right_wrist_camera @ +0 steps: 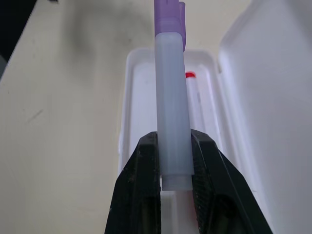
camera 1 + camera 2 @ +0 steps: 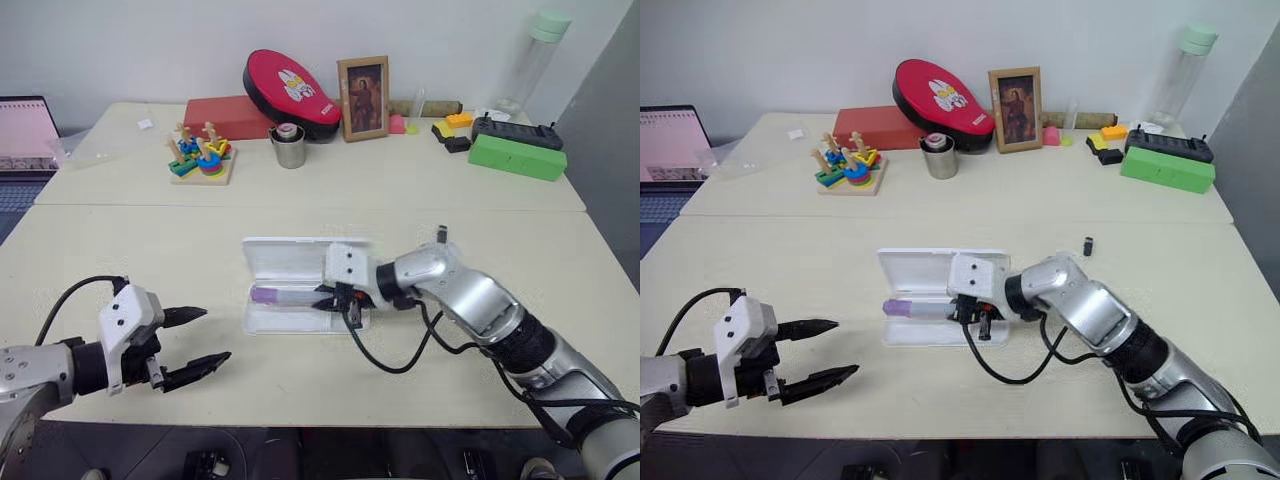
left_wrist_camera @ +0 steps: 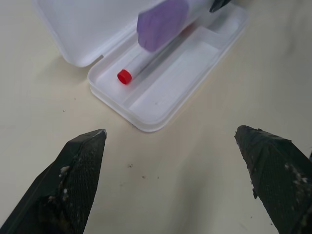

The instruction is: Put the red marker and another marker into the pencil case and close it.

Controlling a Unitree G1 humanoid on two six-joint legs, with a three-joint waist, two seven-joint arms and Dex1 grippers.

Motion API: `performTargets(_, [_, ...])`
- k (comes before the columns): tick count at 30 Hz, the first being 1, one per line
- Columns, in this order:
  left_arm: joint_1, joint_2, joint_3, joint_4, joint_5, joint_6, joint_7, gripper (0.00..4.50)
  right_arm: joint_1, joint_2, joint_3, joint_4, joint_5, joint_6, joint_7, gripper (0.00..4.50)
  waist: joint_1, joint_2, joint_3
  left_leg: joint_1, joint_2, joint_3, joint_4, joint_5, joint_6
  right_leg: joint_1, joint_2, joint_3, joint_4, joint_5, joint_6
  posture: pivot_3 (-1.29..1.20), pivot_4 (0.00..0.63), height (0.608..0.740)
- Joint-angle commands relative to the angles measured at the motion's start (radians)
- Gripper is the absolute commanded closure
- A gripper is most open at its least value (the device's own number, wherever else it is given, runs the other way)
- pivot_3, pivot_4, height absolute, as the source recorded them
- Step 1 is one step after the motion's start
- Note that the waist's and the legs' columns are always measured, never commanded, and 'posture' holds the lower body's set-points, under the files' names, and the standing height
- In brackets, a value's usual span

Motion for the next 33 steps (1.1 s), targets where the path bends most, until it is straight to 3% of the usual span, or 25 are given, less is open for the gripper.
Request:
performTargets(1, [0.009,-0.014,0.050,-0.050,-0.019,-0.016,0.021,0.00,-0.004,0.017,0.015,-0.004,-0.043,-0.017,0.003,4.05,0.002,0.000,0.000,0.000,0.000,0.000,0.000,0.000,0.000,0.000,0.000,0.000,0.000,0.000,0.000,0.00,0.150,0.740])
performTargets(8, [0.006,-0.014,0.047,-0.074,-0.030,0.003,0.048,0.00,0.009,0.042,0.032,0.025,-0.086,-0.025,0.017,4.05,0.002,0.000,0.000,0.000,0.000,0.000,0.000,0.000,0.000,0.000,0.000,0.000,0.000,0.000,0.000,0.00,0.150,0.740])
performTargets(10, [-0.002,-0.009,0.038,-0.073,-0.029,0.006,0.057,0.00,0.009,0.052,0.037,0.028,-0.093,-0.025,0.020,3.33,0.002,0.000,0.000,0.000,0.000,0.000,0.000,0.000,0.000,0.000,0.000,0.000,0.000,0.000,0.000,0.00,0.150,0.740])
performTargets(11, [-0.008,-0.008,0.034,-0.075,-0.032,0.009,0.061,0.00,0.009,0.055,0.039,0.029,-0.096,-0.026,0.023,3.23,0.002,0.000,0.000,0.000,0.000,0.000,0.000,0.000,0.000,0.000,0.000,0.000,0.000,0.000,0.000,0.00,0.150,0.740])
performTargets(19, [-0.036,-0.005,0.019,-0.084,-0.046,0.017,0.077,0.00,0.010,0.062,0.006,0.015,-0.089,-0.031,0.045,1.14,0.002,0.000,0.000,0.000,0.000,0.000,0.000,0.000,0.000,0.000,0.000,0.000,0.000,0.000,0.000,0.00,0.150,0.740])
performTargets(24, [-0.207,-0.032,-0.030,-0.103,-0.141,0.049,0.131,0.00,0.025,0.023,-0.249,-0.142,0.138,0.017,0.124,0.05,0.010,0.000,0.000,-0.001,0.000,0.000,0.000,0.000,0.000,0.000,0.000,-0.001,0.000,0.000,0.000,0.00,0.150,0.740])
performTargets(27, [-0.408,-0.073,-0.112,-0.081,-0.200,0.077,0.203,0.00,0.005,0.019,-0.495,-0.184,0.325,0.071,0.112,0.02,0.019,0.000,0.000,-0.001,0.000,-0.001,0.001,0.000,0.000,0.001,0.000,-0.001,0.000,0.000,0.001,0.00,0.150,0.740])
performTargets(29, [-0.522,-0.105,-0.160,-0.056,-0.219,0.093,0.238,0.00,-0.018,0.004,-0.590,-0.162,0.377,0.114,0.080,0.02,0.019,-0.001,0.000,0.000,0.000,-0.002,0.001,0.000,0.000,0.003,0.000,-0.002,0.000,0.000,0.001,0.00,0.150,0.740])
performTargets(33, [-0.726,-0.183,-0.292,0.009,-0.211,0.089,0.249,0.00,-0.021,-0.096,-0.653,-0.010,0.277,0.159,-0.044,0.02,0.019,-0.002,-0.001,0.000,0.000,-0.001,0.001,0.000,0.000,0.003,0.000,-0.002,0.000,0.001,0.001,0.00,0.150,0.740])
